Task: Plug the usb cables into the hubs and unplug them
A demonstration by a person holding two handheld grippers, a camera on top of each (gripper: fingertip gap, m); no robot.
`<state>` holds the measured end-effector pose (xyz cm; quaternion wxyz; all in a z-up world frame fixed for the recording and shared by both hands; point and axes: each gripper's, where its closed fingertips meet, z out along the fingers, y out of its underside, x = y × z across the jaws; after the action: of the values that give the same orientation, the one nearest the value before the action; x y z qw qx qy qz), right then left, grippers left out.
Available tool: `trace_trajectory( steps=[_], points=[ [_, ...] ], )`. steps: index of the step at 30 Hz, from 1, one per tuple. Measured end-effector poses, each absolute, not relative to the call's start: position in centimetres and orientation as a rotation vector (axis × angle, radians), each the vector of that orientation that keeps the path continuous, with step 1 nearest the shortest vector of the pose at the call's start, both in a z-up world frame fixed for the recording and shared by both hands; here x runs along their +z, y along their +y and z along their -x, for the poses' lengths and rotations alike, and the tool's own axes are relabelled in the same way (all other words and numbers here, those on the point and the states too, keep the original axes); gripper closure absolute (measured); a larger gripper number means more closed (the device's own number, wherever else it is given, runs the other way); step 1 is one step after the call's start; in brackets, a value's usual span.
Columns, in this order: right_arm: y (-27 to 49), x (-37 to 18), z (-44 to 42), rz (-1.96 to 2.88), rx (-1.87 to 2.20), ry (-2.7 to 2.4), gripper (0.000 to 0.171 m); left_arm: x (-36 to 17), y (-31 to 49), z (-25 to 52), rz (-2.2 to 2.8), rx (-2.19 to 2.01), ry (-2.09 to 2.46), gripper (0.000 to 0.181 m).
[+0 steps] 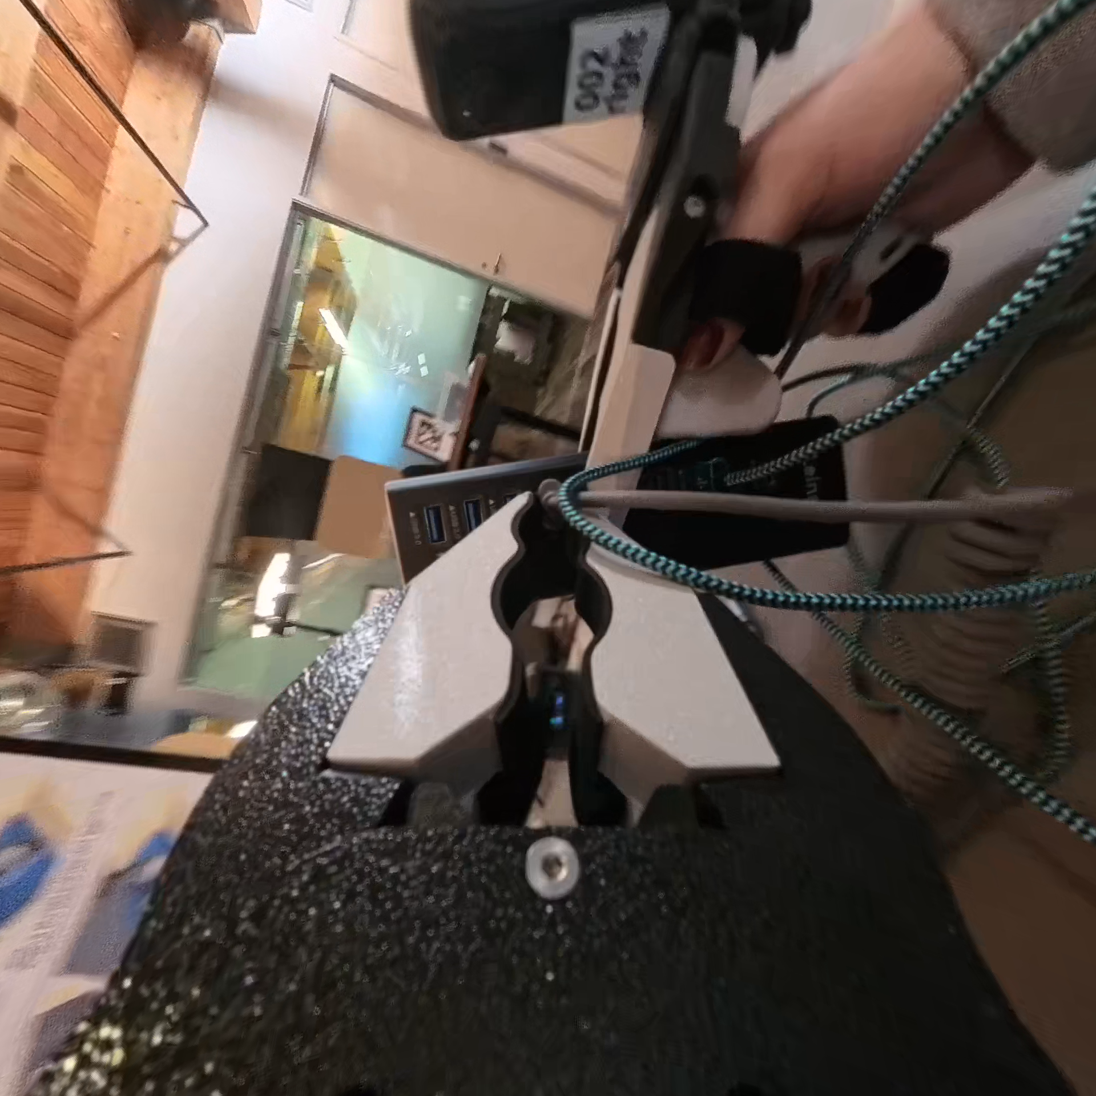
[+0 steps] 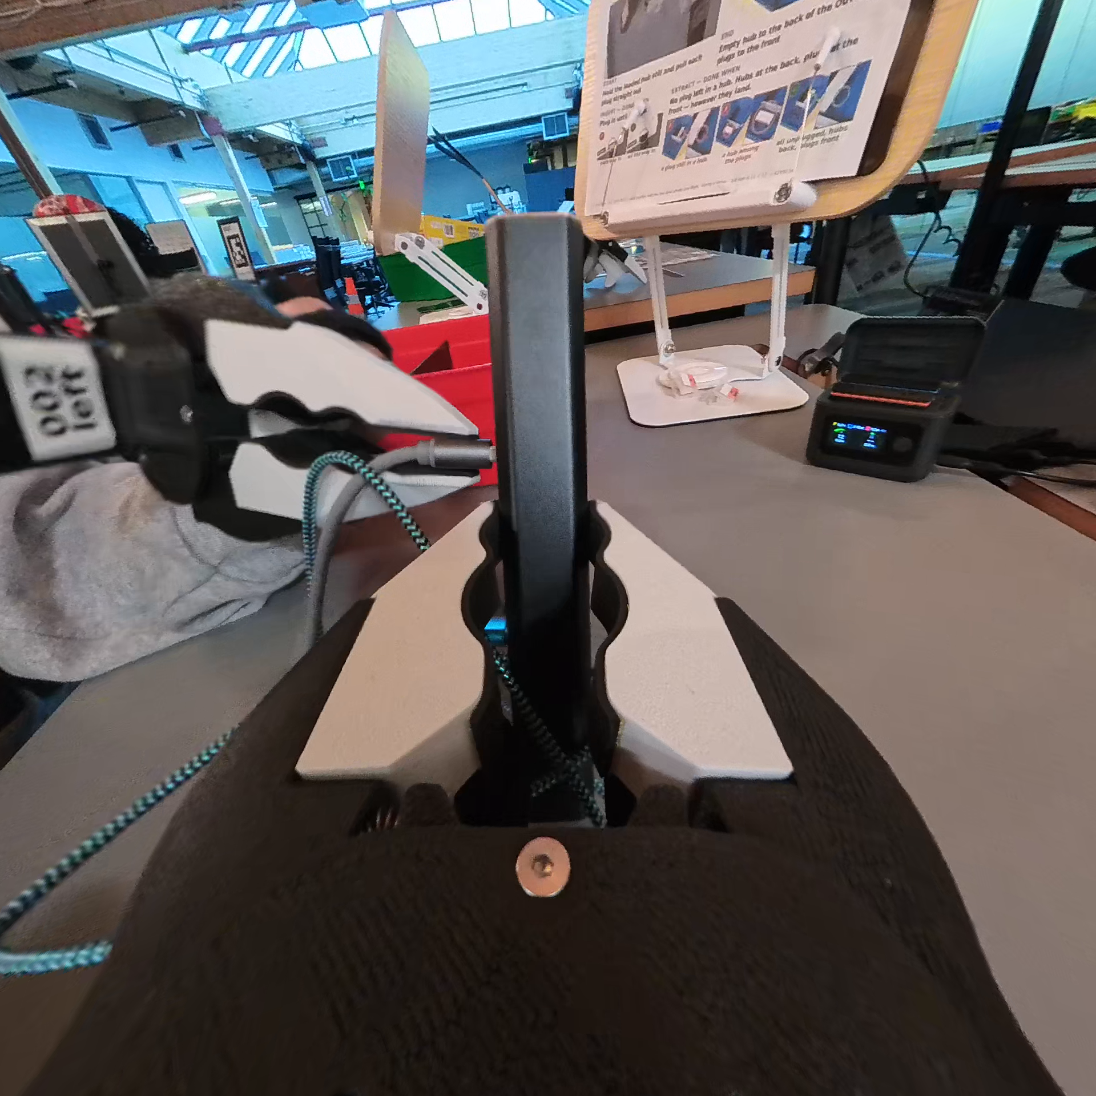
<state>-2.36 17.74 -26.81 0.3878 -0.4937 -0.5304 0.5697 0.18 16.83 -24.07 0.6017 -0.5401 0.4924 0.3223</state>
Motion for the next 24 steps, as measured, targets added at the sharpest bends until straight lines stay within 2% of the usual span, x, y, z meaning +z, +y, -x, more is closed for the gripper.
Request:
trace_trajectory(
  steps=[4, 9, 13, 15, 23, 24],
  points=[
    [18.2, -26.6, 2.3, 1.254, 1.435, -1.307, 0.145, -23.9, 17.1, -0.4, 1.230, 0.913, 1.138, 0.175],
    [17.9, -26.6, 2.6, 1.254, 1.443, -1.327, 0.145, -23.9, 17.0, 0.3, 1.286, 0.630, 1.082, 0.173],
    [18.6, -26.4, 2.3, 1.257, 1.443, -1.273, 0.145, -23.7, 17.5, -0.4, 1.213, 0.961, 1.110, 0.174],
    [18.7, -26.4, 1.9, 1.251, 1.421, -1.268, 0.145, -23.8, 17.4, -0.8, 1.182, 1.000, 1.128, 0.176],
    [17.4, -27.0, 1.7, 1.251, 1.549, -1.330, 0.146, -24.4, 16.3, -1.1, 1.270, 0.342, 1.067, 0.172],
    [17.5, -26.8, 1.6, 1.250, 1.587, -1.317, 0.146, -23.8, 15.9, -1.3, 1.245, 0.271, 1.031, 0.162]
  ],
)
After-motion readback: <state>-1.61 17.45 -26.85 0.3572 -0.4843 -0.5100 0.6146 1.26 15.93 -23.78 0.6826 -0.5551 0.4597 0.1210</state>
